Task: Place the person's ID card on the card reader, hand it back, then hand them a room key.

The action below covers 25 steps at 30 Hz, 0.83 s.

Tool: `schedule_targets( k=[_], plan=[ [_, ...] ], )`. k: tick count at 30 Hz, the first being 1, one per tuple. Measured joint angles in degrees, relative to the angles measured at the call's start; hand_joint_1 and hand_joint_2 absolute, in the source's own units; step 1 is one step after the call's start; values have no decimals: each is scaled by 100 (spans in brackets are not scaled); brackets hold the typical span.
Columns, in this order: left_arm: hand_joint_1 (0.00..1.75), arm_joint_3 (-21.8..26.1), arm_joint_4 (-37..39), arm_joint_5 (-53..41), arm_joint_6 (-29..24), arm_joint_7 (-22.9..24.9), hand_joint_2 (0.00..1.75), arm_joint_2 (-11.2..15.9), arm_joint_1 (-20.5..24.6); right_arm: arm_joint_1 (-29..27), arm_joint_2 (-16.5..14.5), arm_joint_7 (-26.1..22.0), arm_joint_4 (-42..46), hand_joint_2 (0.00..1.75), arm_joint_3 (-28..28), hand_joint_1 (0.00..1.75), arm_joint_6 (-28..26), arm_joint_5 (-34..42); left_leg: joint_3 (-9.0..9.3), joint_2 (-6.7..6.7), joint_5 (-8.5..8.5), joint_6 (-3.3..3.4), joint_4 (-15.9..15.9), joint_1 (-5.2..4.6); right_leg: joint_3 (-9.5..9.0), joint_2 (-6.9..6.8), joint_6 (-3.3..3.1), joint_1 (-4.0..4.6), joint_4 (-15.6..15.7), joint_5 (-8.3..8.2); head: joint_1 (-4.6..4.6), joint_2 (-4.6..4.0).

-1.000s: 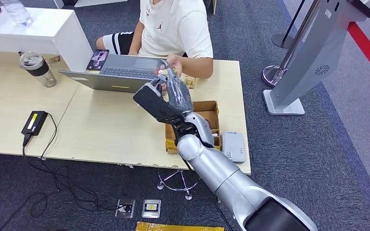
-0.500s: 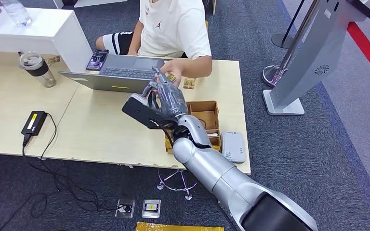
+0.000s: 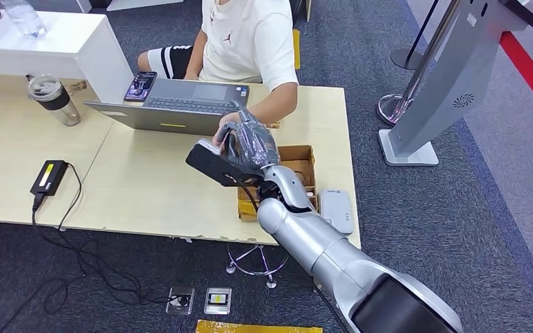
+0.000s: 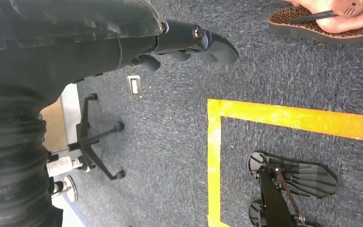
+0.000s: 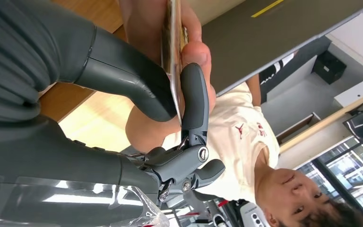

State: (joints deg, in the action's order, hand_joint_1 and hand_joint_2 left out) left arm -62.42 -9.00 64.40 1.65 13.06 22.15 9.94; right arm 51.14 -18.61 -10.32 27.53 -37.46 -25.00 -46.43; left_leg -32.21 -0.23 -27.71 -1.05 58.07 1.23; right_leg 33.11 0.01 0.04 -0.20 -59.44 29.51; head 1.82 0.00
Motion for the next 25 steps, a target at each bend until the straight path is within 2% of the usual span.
schedule_targets(
  k=[6, 10, 25],
  plan=[
    [0, 0, 0, 58, -65, 58, 175, -45, 0, 82, 36, 8, -78, 175, 143, 175, -21, 39, 0, 0, 0, 0, 0, 0, 0, 0, 0, 0, 0, 0, 0, 0],
    [0, -2, 0, 84, -90, 73, 175, -63, 0, 115, 49, 23, -125, 175, 234, 0, -24, 52, 0, 1, 0, 0, 0, 0, 0, 0, 0, 0, 0, 0, -1, 0],
    [0, -2, -2, 104, -126, 125, 175, -92, -5, 340, 179, 210, -241, 175, 561, 0, -31, 194, 1, 2, 0, 0, 1, 0, 0, 0, 0, 0, 0, 0, -1, 0]
  ],
)
